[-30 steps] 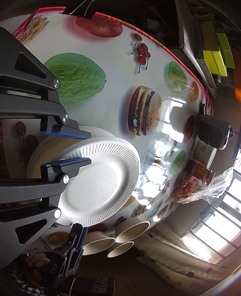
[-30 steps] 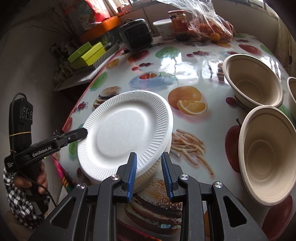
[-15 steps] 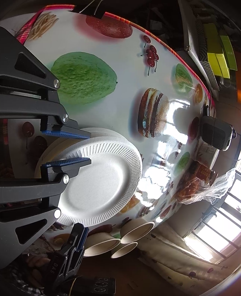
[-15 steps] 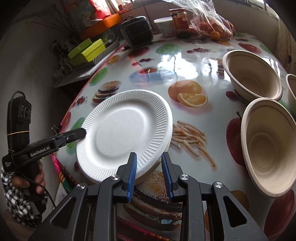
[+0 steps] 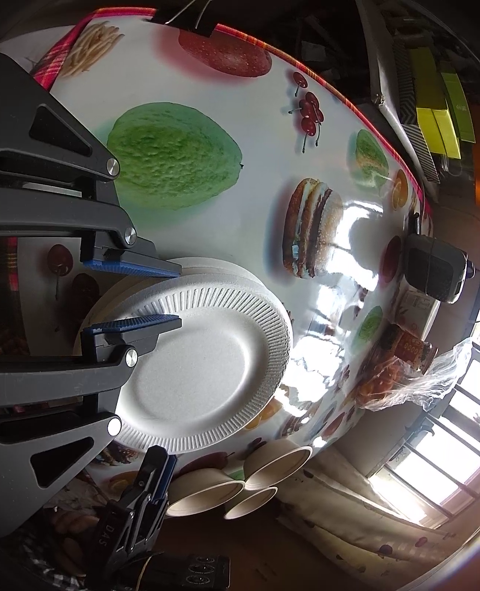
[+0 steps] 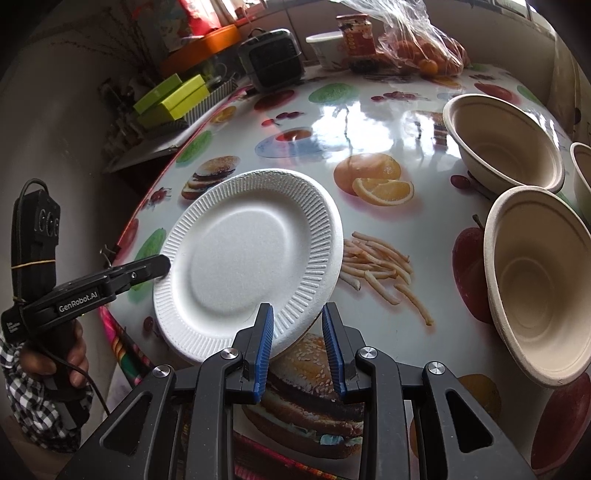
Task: Organize plates and bowls
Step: 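Lower the held plate onto the plate stack with the left gripper, then open the left gripper to release the plate on the stack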
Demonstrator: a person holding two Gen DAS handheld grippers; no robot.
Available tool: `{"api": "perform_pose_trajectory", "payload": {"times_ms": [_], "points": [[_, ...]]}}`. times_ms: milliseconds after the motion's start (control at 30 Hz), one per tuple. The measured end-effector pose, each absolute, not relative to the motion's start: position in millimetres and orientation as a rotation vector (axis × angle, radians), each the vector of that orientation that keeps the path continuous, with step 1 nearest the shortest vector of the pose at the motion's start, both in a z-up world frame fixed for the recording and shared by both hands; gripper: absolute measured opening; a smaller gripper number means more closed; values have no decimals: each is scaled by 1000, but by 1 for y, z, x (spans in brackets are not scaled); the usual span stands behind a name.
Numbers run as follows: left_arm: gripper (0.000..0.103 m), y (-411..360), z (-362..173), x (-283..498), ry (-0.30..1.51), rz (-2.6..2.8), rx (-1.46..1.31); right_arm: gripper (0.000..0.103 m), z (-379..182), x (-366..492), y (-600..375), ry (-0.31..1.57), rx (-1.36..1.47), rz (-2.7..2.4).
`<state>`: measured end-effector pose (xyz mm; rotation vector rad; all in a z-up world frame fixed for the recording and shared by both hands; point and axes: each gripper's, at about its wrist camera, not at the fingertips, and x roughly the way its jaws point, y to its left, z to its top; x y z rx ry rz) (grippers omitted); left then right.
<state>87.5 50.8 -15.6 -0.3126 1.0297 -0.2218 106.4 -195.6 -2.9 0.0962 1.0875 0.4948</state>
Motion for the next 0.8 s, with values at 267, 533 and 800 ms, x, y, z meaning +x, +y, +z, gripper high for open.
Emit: {"api": "perform_pose_trajectory", "payload": {"times_ms": [267,533,800], "points": [[21,51,-15,86,1025,-217,-308,27,-3,106,-196,1085,97,495],[31,57,-12,85,1011,-210,-320,34,-1,106,-200,1075,105,488],[45,67,-9,83,989,-225,-396,49,2,110,-205,1043,129,453]]}}
